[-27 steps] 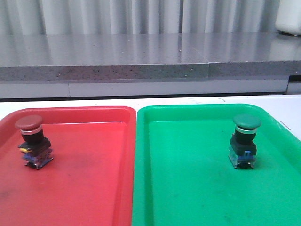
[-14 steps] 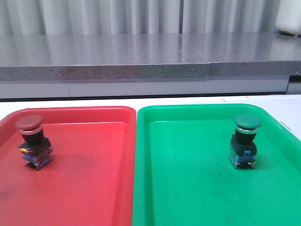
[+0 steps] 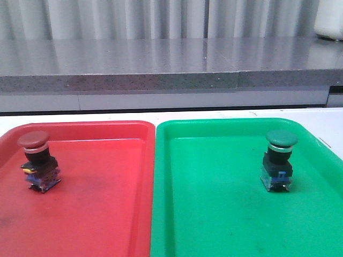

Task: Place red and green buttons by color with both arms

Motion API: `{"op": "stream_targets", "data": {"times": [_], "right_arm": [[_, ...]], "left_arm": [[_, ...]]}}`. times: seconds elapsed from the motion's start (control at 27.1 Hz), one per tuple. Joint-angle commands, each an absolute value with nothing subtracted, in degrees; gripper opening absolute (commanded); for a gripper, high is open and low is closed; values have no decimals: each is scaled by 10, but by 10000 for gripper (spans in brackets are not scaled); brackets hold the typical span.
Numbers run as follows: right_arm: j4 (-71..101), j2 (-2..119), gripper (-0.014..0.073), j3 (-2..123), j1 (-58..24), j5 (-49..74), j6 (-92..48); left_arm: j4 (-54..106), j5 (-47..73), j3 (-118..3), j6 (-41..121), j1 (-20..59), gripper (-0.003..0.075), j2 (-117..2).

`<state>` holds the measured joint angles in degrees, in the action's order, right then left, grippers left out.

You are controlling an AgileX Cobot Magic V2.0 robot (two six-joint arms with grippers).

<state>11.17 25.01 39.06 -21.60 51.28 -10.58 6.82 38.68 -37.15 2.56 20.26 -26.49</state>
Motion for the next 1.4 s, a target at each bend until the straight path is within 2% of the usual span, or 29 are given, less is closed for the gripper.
{"op": "stream_targets", "data": {"times": [0.0, 0.33, 0.63, 0.81, 1.0, 1.15, 1.37], "right_arm": [[111, 253, -108, 404, -214, 476, -106], [111, 253, -108, 404, -214, 476, -106], [111, 253, -108, 404, -214, 476, -106], [111, 253, -108, 404, -214, 476, -106], [111, 253, -108, 404, -214, 476, -106], [111, 253, -108, 404, -214, 476, -106], [112, 253, -108, 404, -214, 476, -106]], "left_arm": [[77, 348, -387, 25, 207, -20, -267], [75, 312, -358, 25, 199, -20, -228], [65, 214, -216, 25, 50, -20, -83], [66, 182, -140, 25, -9, -20, -35], [62, 135, -83, 15, -12, -20, 13], [0, 116, -61, -64, -13, -20, 13], [0, 16, 1, -64, -13, -20, 14]]}}
